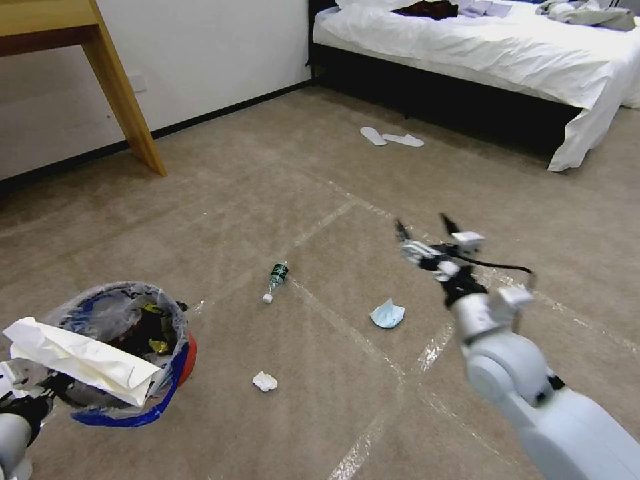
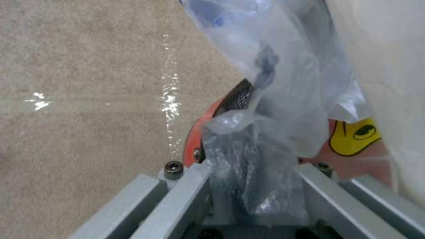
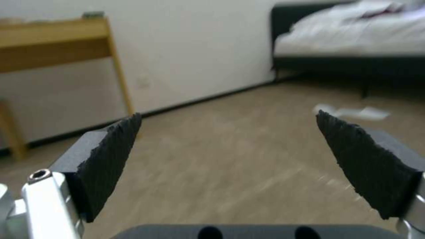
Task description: Pick up the trash bin and place the garbage on the floor into it.
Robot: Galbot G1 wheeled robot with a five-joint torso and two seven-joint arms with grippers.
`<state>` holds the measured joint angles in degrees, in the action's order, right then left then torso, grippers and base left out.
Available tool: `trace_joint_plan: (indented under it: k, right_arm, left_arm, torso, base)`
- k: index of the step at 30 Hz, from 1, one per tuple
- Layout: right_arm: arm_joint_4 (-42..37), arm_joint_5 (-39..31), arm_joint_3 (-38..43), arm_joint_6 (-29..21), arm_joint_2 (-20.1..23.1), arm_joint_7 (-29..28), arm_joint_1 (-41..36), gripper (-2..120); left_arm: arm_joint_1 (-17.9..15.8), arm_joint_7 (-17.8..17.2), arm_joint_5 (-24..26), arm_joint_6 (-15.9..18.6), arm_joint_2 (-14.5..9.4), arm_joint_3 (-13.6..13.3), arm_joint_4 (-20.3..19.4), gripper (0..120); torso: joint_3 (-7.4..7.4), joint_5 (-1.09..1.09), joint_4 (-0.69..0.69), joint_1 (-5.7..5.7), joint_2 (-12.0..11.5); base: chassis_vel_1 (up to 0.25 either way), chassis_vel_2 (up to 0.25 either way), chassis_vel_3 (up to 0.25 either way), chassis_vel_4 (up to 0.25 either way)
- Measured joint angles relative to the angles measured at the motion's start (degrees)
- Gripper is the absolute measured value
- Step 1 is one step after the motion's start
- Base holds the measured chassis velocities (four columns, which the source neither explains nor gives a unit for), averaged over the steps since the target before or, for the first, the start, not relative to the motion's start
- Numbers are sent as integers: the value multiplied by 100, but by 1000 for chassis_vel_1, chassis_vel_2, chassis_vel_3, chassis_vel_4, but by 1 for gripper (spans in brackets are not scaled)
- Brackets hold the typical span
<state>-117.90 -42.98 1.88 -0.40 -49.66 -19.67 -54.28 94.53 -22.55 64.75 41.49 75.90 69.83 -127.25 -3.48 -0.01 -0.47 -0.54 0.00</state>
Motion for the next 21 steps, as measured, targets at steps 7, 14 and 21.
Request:
trace_joint_plan:
  k: [7, 14, 21]
  right_arm:
    - [361, -468, -1079, -211, -34, -157, 933, 100]
    - [814, -992, -2312, -620, -190, -381, 1978, 100]
    - [1124, -1216, -3469, -1055, -388, -707, 2559, 100]
  left_arm:
    - [6, -3, -7, -6, 21, 63, 20, 0]
    - [0, -21, -24, -7, 29, 72, 65, 0]
    - [-17, -22, -69, -17, 33, 72, 147, 0]
  torso:
    - [0, 0, 0, 0, 0]
    - [1, 0, 0, 0, 0]
    - [1, -1, 0, 0, 0]
  base:
    - [0, 0, 0, 0]
    - [0, 0, 0, 0]
    - [0, 0, 0, 0]
